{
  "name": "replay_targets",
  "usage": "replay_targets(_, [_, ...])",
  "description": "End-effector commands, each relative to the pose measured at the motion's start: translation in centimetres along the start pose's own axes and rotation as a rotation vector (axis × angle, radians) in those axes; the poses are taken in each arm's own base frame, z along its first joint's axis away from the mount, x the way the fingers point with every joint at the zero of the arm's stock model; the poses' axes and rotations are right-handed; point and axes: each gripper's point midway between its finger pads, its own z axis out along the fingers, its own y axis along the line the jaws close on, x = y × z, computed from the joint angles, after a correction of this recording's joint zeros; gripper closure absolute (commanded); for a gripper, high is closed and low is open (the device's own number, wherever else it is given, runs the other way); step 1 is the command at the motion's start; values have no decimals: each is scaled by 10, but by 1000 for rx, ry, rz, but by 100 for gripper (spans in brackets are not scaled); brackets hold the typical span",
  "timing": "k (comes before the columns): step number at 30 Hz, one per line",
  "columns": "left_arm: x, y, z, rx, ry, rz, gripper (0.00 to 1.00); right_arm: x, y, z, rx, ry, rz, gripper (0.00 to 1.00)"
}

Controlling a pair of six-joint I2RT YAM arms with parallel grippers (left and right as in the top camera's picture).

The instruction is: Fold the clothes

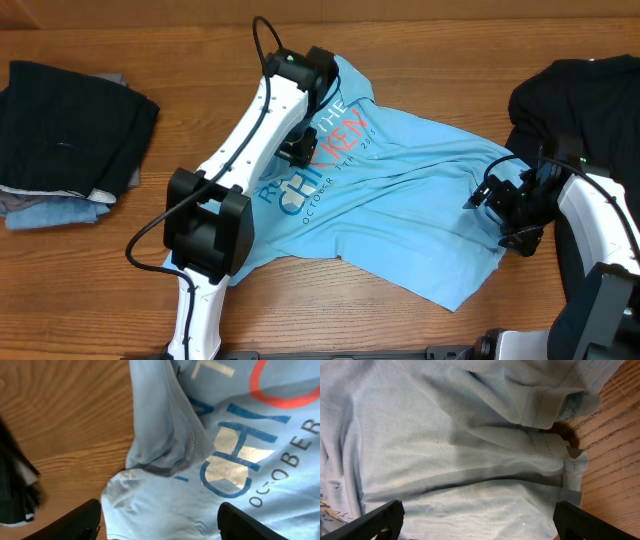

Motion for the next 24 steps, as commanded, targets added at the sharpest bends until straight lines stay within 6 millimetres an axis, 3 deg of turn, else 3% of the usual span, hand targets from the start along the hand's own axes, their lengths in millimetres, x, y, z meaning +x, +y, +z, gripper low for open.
replay_targets(1, [8,-9,14,-27,14,-20,23,-6,3,-5,-4,-22,-7,0])
replay_targets(5, [7,-22,30,-26,0,-7,27,-6,3,-5,-4,-23,-7,0])
replay_targets(16, [-3,-32,66,-20,-56,-23,32,-6,3,-5,-4,-23,-8,0])
replay_targets(20, [-7,-29,67,-45,-74,-28,56,-6,3,-5,-4,-23,-7,0])
replay_targets(24, [-9,-13,65,-134,-85,-30,94,-6,3,-5,-4,-23,-7,0])
